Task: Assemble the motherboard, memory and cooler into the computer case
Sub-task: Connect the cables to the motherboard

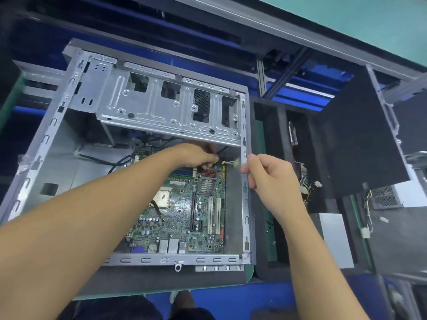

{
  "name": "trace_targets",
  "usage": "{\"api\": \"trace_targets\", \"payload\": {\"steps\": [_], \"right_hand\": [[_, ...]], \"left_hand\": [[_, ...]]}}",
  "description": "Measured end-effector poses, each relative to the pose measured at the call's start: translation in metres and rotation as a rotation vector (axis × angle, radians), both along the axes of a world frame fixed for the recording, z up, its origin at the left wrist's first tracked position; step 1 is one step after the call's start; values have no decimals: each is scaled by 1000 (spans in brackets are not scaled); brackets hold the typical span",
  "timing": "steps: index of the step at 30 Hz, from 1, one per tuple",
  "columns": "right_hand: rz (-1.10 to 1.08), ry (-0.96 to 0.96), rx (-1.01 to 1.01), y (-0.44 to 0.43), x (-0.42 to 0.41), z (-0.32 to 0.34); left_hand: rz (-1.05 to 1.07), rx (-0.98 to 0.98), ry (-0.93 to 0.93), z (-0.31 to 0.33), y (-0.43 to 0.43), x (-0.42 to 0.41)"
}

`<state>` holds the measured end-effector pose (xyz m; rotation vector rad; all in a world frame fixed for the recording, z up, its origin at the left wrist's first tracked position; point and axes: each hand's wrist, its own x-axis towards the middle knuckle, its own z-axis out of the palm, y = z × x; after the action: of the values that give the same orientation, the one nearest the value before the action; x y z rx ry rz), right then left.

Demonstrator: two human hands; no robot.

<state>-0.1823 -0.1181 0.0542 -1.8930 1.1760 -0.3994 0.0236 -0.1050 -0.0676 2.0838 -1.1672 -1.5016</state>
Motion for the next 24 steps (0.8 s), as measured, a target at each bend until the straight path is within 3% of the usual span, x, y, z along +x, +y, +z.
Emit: {"api": "trace_targets", "payload": {"steps": [2,5,9,15,18,21,24], "right_hand": [[42,43,-13,4,-5,-3],[65,77,-29,9,-9,-7],[114,112,-67,12,-8,-7],[173,175,-70,12,-11,-6],[161,182,-72,15,-10,-9],[144,178,-61,17,-11,-10],[135,171,-46,17,-12,-12]], "left_hand": [[-38,21,42,1,-3,6],[-230,6,-59,4,-4,9],[-335,-125,27,0,-3,-2],[-521,-288,-98,1,3,-2],[-410,-342,-165,-2,4,-6],[-274,-244,-145,-6,3,-5],[-271,-176,-186,-6,-5,-12]]}}
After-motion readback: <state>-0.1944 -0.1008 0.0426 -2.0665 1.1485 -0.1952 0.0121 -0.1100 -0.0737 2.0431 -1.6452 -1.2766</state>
